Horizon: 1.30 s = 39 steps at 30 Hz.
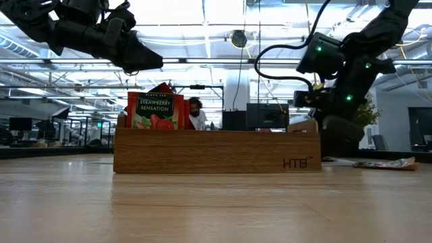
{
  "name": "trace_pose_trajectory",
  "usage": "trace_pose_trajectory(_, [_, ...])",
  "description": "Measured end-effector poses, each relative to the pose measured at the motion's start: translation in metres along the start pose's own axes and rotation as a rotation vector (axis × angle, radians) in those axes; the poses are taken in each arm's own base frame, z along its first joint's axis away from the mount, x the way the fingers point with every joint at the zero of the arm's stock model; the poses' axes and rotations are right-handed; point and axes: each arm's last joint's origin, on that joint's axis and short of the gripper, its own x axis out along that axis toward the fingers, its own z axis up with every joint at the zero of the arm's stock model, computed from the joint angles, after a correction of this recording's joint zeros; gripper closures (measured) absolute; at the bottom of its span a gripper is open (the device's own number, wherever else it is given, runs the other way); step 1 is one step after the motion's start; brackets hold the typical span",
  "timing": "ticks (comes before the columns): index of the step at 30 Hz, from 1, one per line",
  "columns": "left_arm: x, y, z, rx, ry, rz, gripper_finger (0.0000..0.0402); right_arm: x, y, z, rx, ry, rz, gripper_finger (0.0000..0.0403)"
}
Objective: Pick & Place Tea
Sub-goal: Put the brown tea bag into the middle section of the wooden organizer
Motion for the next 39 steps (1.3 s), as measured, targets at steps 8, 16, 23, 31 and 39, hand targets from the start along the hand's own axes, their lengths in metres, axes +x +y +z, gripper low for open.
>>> trace_pose_trajectory(8, [0.000, 0.000, 0.000, 0.000, -0.002, 0.001, 0.0227, 0.000, 0.002, -0.001, 0.004, 0.008, 0.055, 0.0388])
trace_pose_trajectory(16, [0.000, 0.000, 0.000, 0.000, 0.000, 0.001, 0.0227, -0.005, 0.012, 0.005, -0.061, -0.070, 0.068, 0.0402])
trace_pose_trajectory(23, [0.000, 0.000, 0.000, 0.000, -0.001, 0.001, 0.0227, -0.034, 0.020, 0.027, -0.126, -0.257, 0.025, 0.0403])
trace_pose_trajectory(31, [0.000, 0.000, 0.000, 0.000, -0.001, 0.001, 0.0227, -0.036, -0.005, 0.015, -0.023, -0.124, -0.059, 0.0344])
trace_pose_trajectory(39, [0.000, 0.000, 0.000, 0.000, -0.002, 0.001, 0.0227, -0.014, -0.017, 0.007, 0.131, -0.049, 0.190, 0.0195])
